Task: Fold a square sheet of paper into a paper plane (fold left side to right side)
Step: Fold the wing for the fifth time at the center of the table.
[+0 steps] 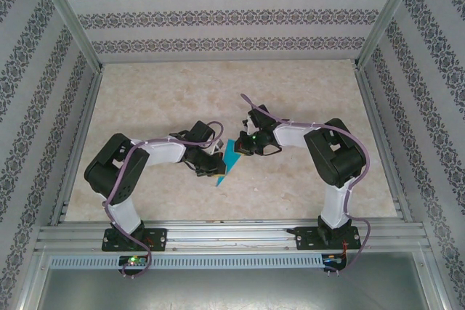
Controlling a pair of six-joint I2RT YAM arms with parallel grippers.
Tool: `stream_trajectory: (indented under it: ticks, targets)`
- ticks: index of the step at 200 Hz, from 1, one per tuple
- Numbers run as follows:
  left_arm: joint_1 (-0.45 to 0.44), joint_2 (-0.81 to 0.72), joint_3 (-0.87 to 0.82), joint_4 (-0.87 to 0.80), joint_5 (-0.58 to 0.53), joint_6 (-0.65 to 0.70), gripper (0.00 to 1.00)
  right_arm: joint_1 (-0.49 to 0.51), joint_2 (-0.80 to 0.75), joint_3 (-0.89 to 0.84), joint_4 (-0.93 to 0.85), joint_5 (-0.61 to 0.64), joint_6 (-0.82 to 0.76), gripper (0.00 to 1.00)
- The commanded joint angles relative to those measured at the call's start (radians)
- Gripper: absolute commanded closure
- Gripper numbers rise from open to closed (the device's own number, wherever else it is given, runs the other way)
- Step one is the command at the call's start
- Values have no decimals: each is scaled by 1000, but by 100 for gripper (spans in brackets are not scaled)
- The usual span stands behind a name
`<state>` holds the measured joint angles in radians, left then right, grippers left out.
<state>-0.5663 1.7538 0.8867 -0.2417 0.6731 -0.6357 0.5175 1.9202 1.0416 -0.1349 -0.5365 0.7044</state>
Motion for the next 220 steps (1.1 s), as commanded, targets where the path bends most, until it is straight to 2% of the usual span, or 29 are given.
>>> stream_trajectory:
  ticks: [1, 44, 120, 162, 220]
  targets:
    - [8, -32, 53, -26, 21, -5, 100, 6, 47, -52, -72, 43, 6, 100]
    - [8, 15, 147, -76, 39, 38, 100, 13, 45, -38, -74, 40, 7, 100]
    - [6, 146, 210, -50, 35, 60, 100, 17, 57, -30, -89, 49, 4, 100]
    - [6, 175, 153, -45, 12, 71, 100, 16, 65, -27, -101, 58, -3, 100]
    - [-4, 99, 23, -66, 18, 114, 100, 1, 86, -20, -120, 63, -16, 100]
